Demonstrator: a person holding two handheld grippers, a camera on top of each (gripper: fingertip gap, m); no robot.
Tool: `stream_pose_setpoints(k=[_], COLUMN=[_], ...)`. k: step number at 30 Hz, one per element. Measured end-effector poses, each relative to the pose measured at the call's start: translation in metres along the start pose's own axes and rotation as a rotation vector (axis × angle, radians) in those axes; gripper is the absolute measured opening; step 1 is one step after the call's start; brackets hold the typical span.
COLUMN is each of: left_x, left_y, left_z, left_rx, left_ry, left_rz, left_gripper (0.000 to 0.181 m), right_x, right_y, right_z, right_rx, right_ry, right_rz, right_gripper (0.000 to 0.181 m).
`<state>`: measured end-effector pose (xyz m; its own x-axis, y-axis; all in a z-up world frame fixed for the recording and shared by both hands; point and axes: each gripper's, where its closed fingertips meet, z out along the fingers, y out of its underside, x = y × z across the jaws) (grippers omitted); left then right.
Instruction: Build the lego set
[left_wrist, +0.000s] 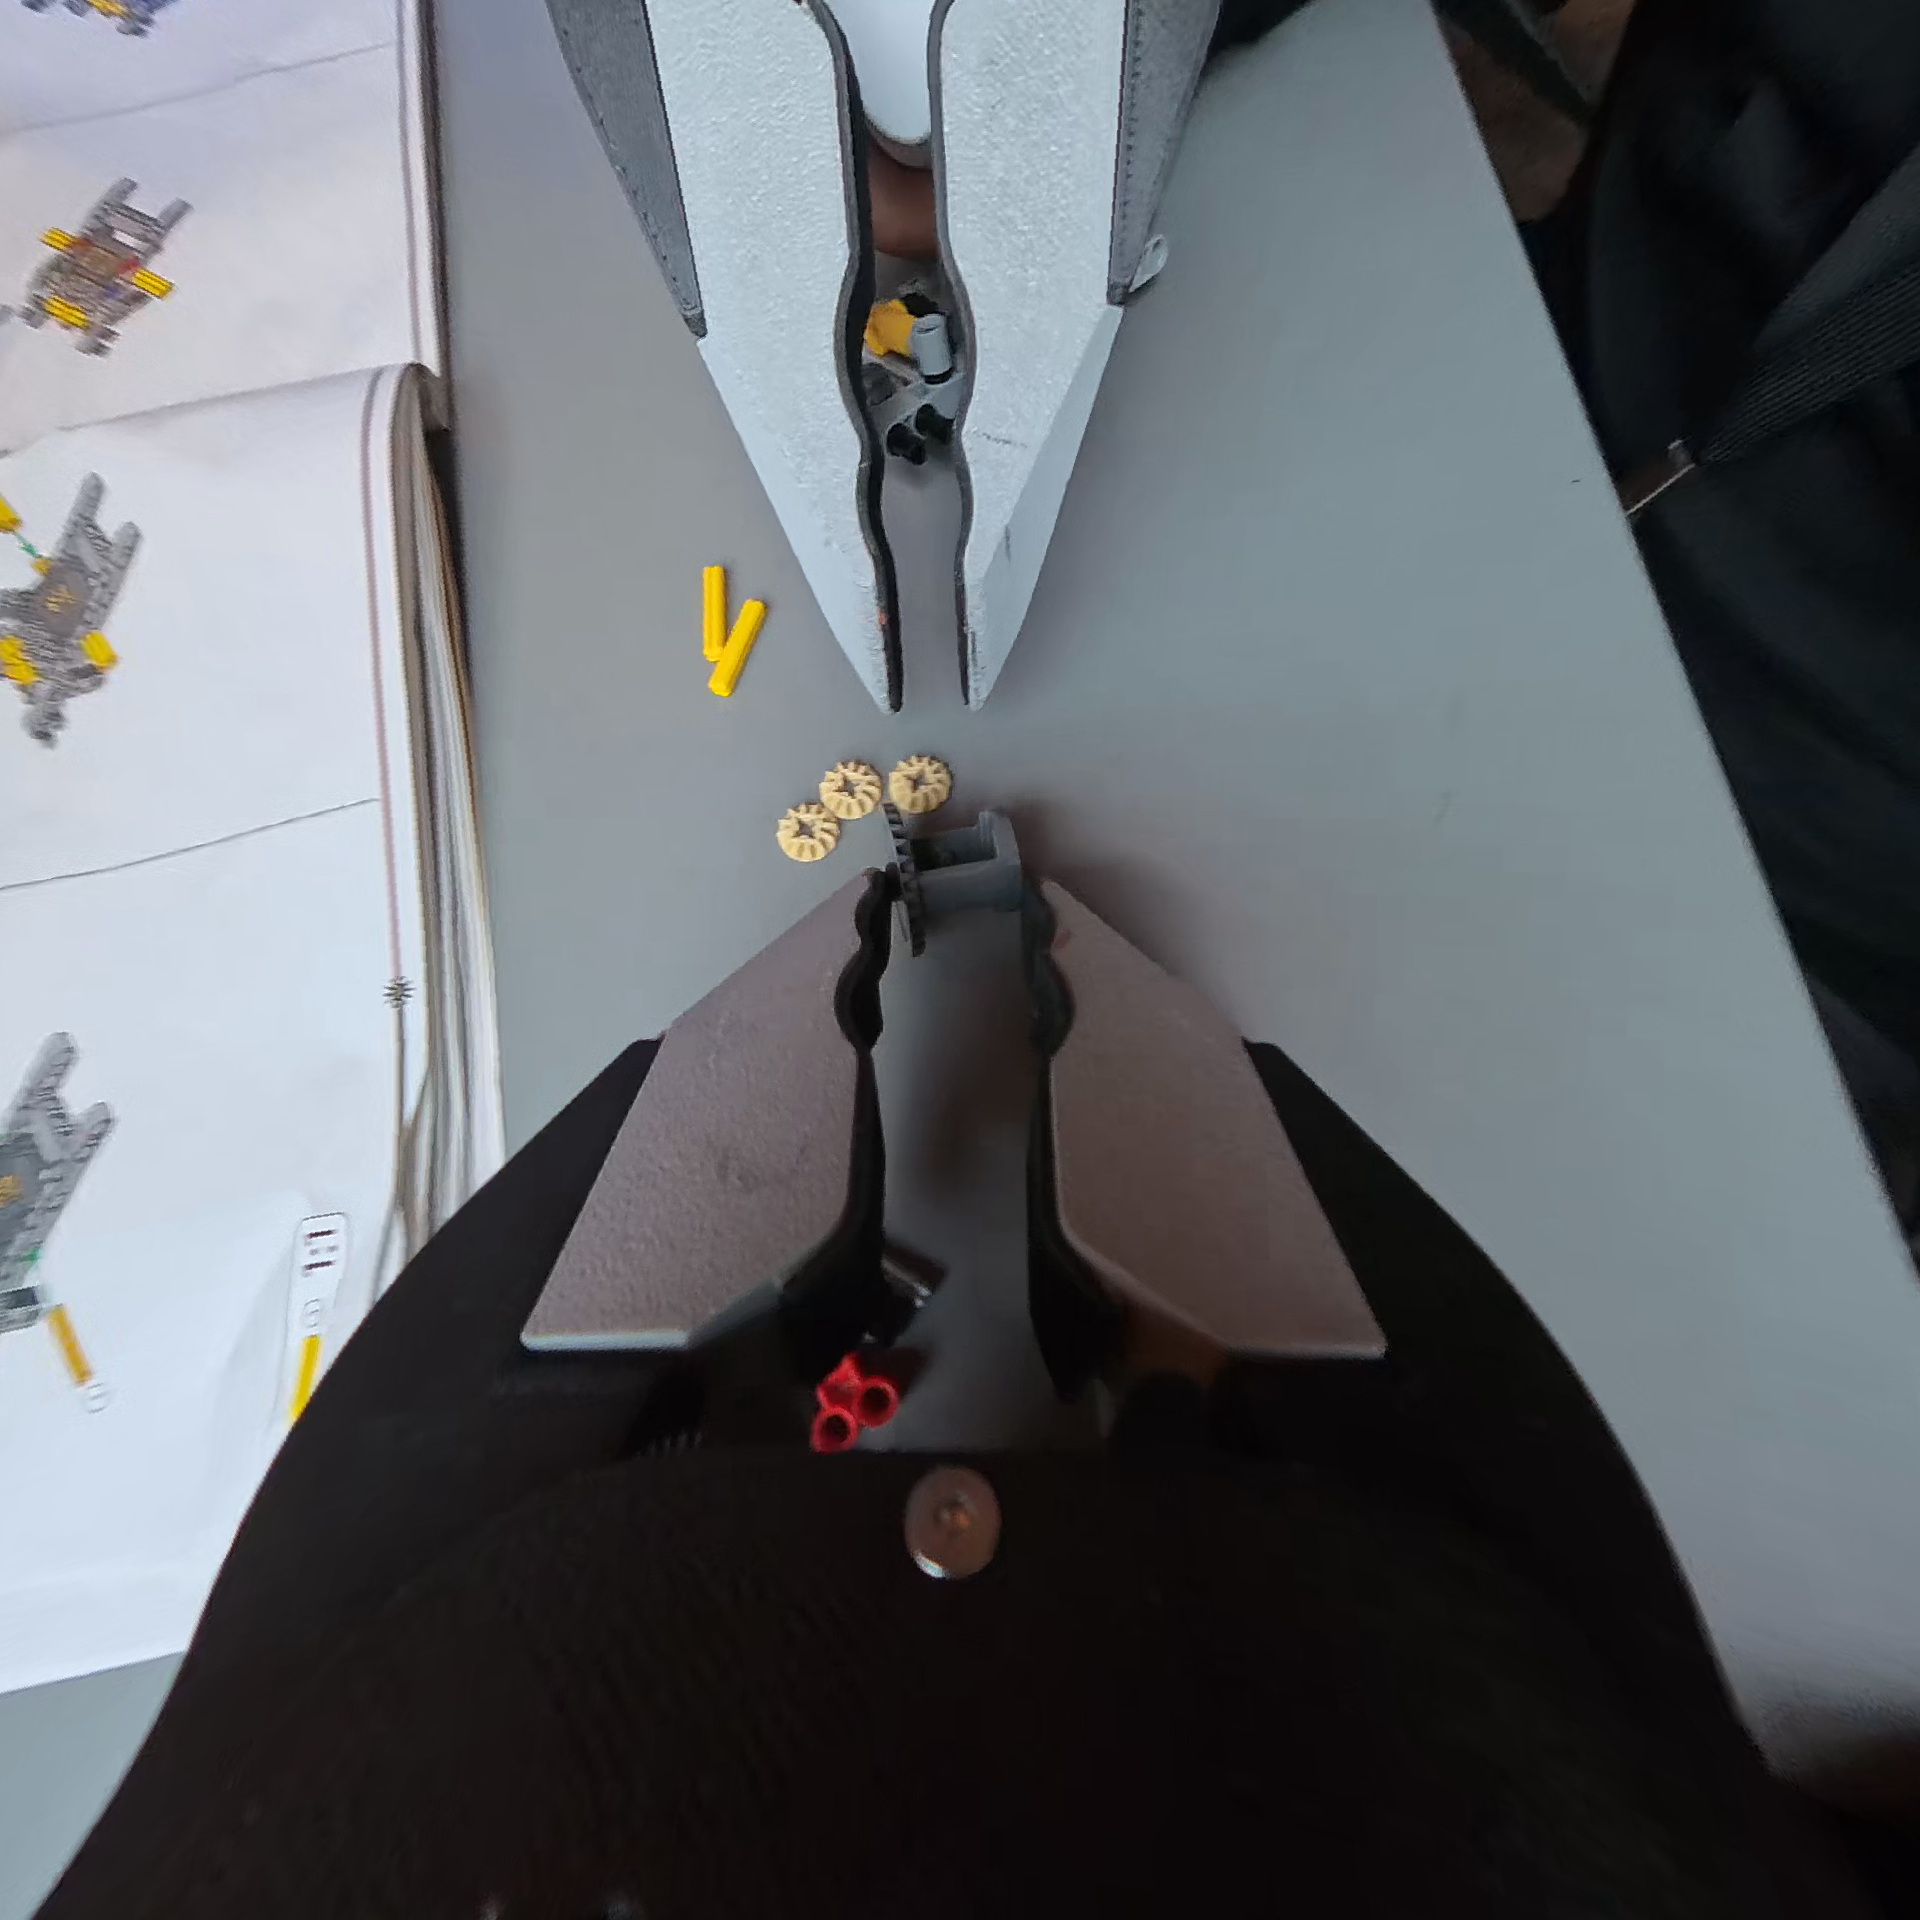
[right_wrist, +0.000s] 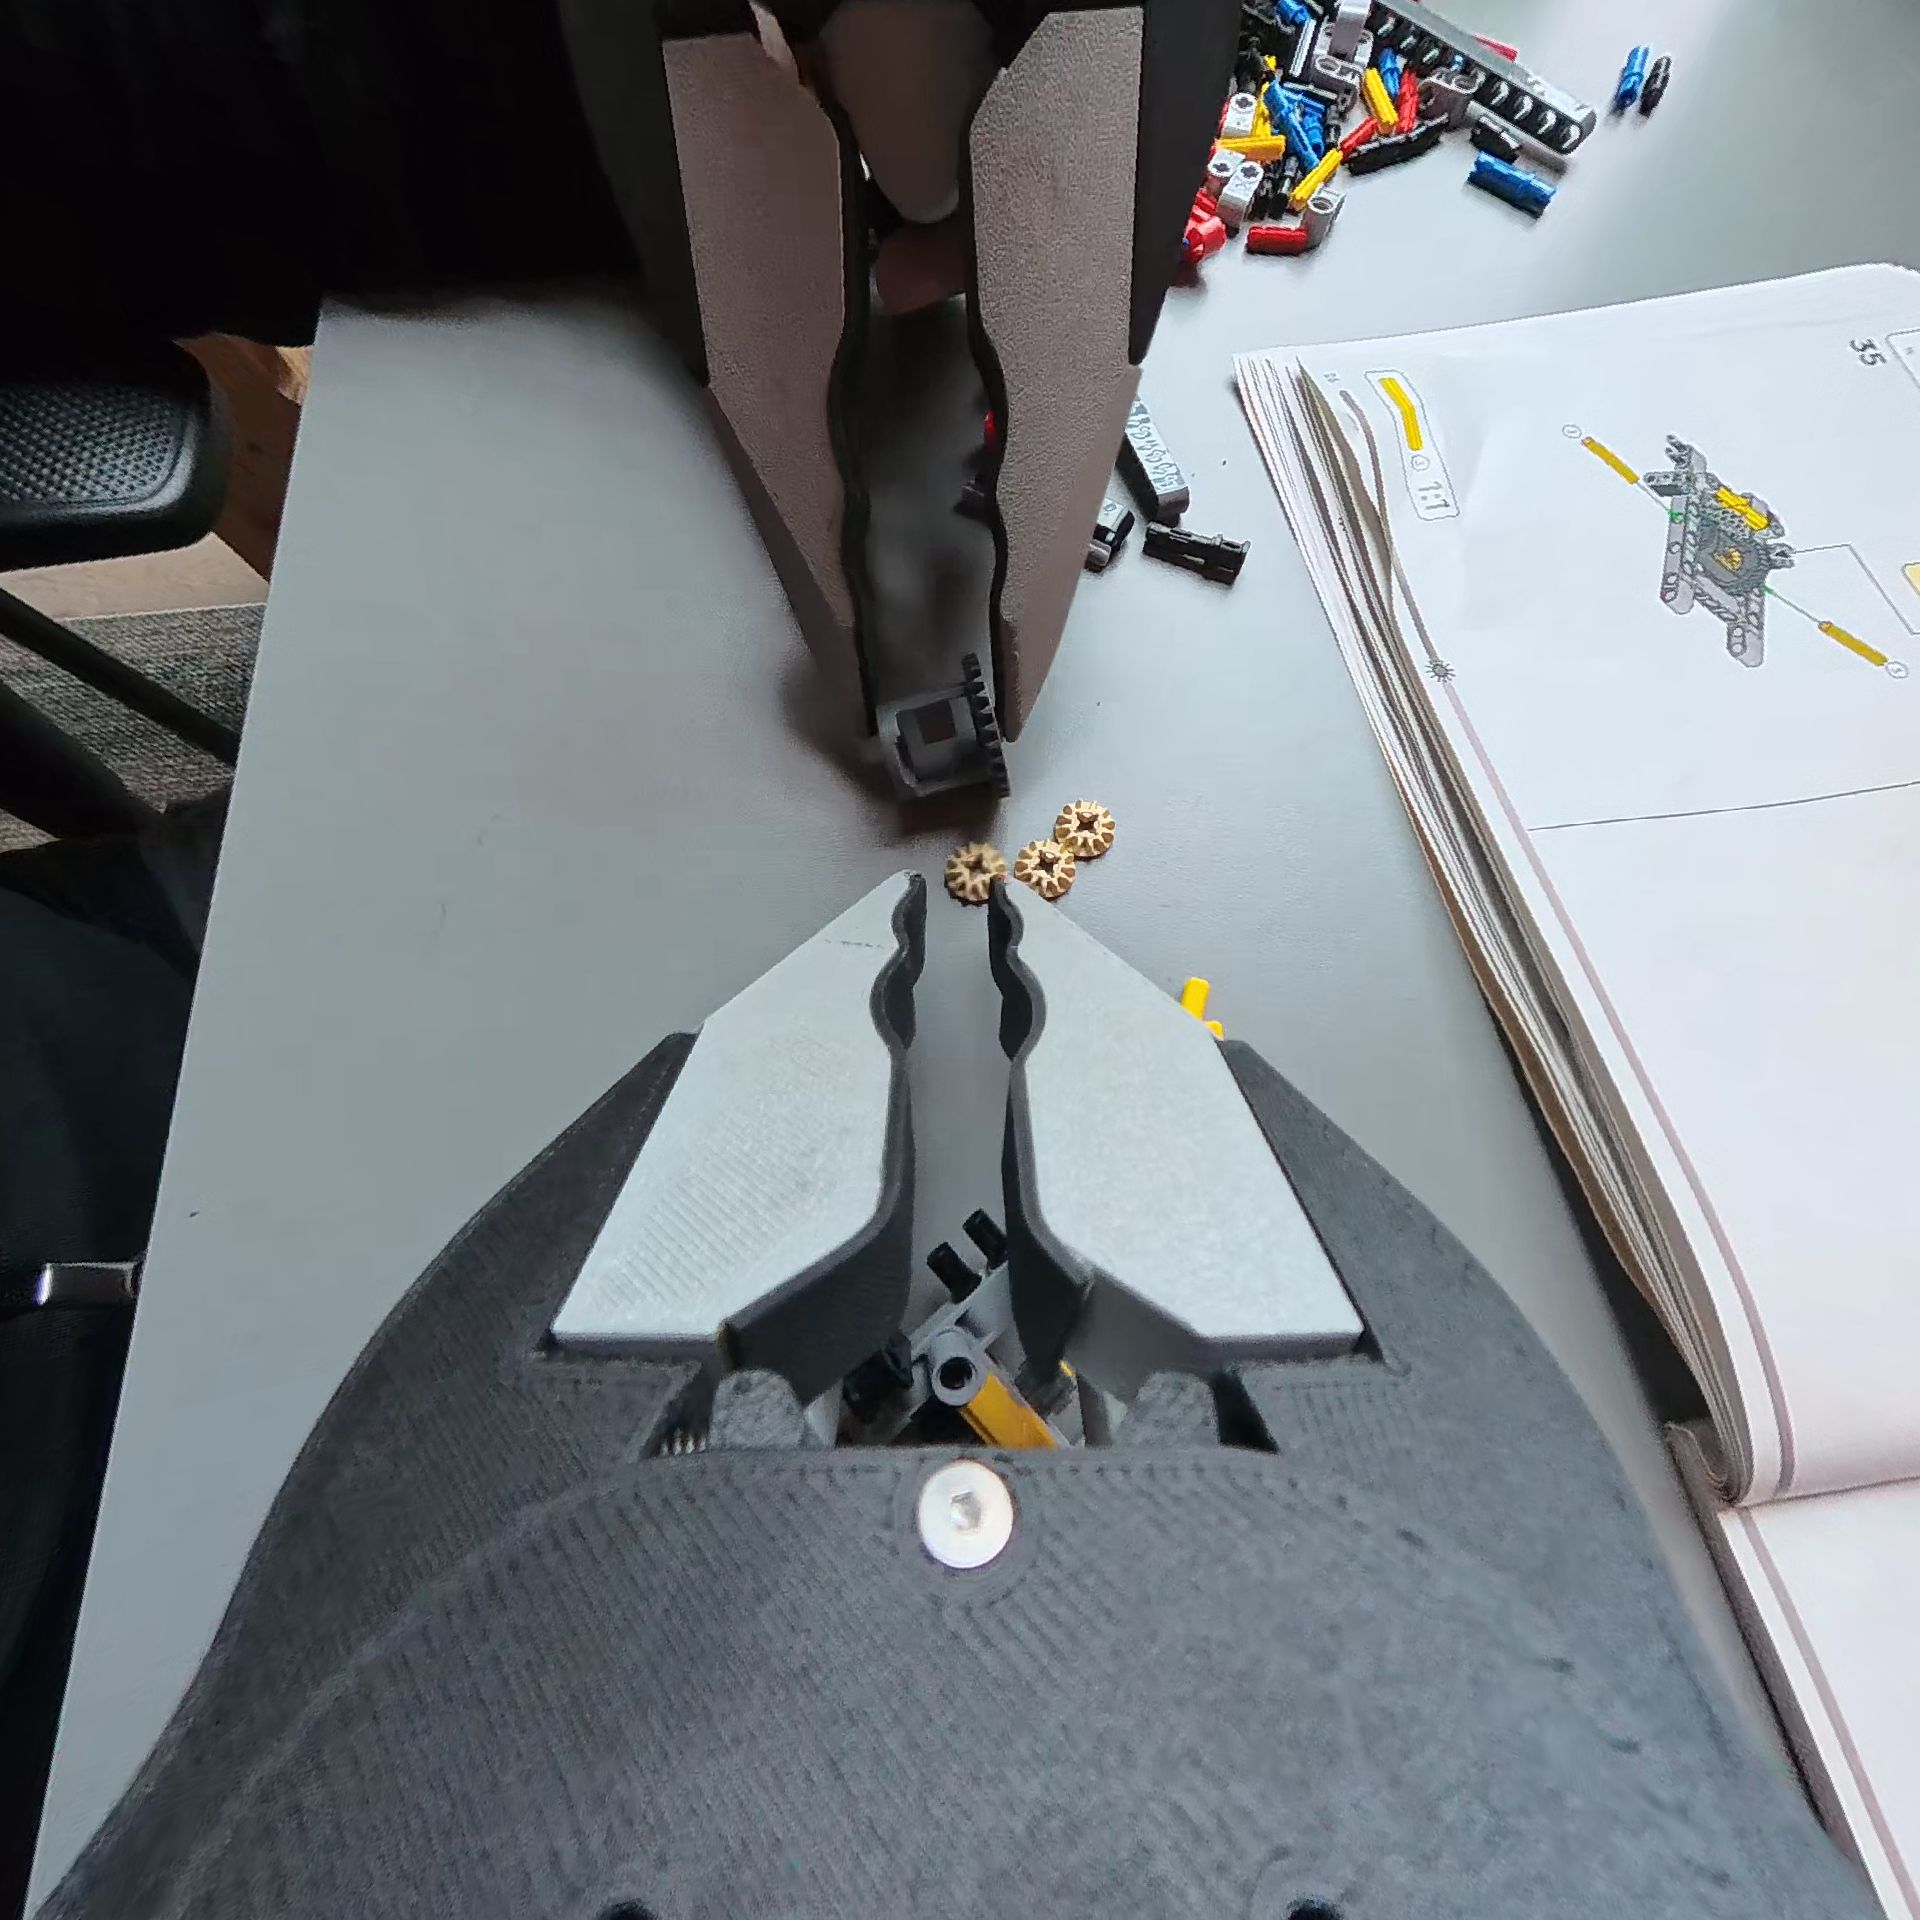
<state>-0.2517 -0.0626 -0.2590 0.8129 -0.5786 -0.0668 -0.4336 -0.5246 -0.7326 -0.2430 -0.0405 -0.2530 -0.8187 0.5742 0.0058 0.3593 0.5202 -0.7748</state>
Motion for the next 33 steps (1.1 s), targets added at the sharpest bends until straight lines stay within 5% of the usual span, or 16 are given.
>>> stream_pose_setpoints(k=[6,13,24,33], left_x=[-0.018,-0.029,-0.029,-0.044], left_y=[-0.016,-0.041,-0.043,-0.054], left_z=[-0.008,-0.026,-0.028,-0.042], left_rx=[0.080,0.214,0.209,0.226], left_ry=[-0.204,-0.322,-0.364,-0.541], left_rz=[0.224,0.280,0.339,0.465], left_gripper=[0.023,0.022,0.023,0.023], right_x=[0.009,0.019,0.015,0.016], right_y=[-0.007,-0.023,-0.019,-0.028], right_z=[-0.007,-0.023,-0.018,-0.024], right_rx=[0.046,0.165,0.130,0.184], right_ry=[0.040,0.055,0.070,0.098], right_rz=[0.023,0.069,0.028,0.015], right_gripper=[0.008,0.007,0.006,0.008])
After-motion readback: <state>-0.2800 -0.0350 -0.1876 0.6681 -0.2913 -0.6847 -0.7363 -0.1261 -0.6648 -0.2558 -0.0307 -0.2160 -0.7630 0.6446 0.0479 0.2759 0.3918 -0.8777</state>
